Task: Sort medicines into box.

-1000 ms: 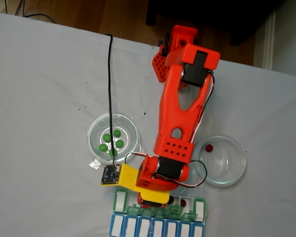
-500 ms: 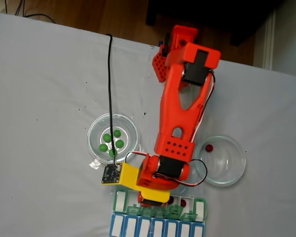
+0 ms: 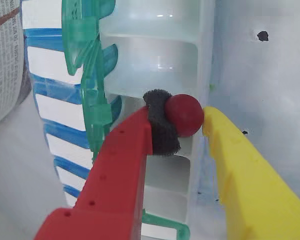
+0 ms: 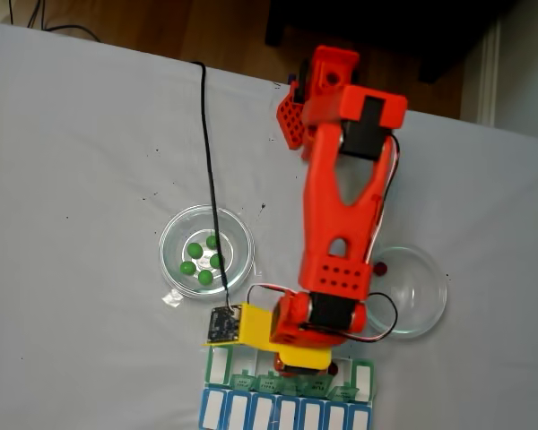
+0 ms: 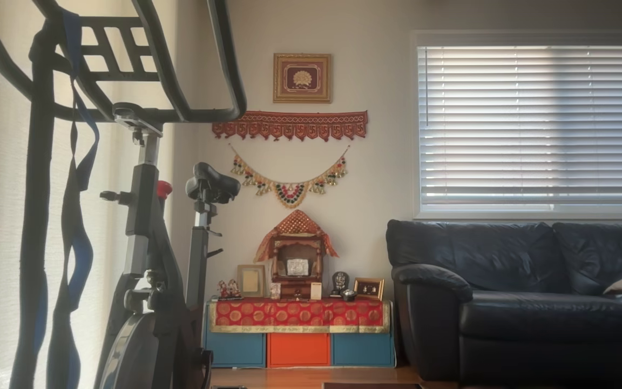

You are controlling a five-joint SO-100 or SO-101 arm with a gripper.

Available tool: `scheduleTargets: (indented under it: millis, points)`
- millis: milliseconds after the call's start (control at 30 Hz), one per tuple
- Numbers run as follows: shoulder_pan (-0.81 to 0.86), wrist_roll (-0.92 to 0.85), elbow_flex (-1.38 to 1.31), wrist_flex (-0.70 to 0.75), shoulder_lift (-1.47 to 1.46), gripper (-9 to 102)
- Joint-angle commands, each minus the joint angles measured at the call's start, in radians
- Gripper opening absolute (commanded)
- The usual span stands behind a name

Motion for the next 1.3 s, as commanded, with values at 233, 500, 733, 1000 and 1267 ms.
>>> scheduleTargets:
  millis: [233, 500, 733, 1000, 1267]
  points:
    - [0.023, -0.021, -0.135, 0.021, 0.057, 1]
    - [0.054, -0.055, -0.244, 0.156, 0.029, 1]
    - [0.063, -0.054, -0.267, 0.196, 0.015, 1]
    - [0.058, -0.075, -0.295, 0.195, -0.041, 1]
    - [0.066, -0.084, -0.318, 0.195, -0.055, 1]
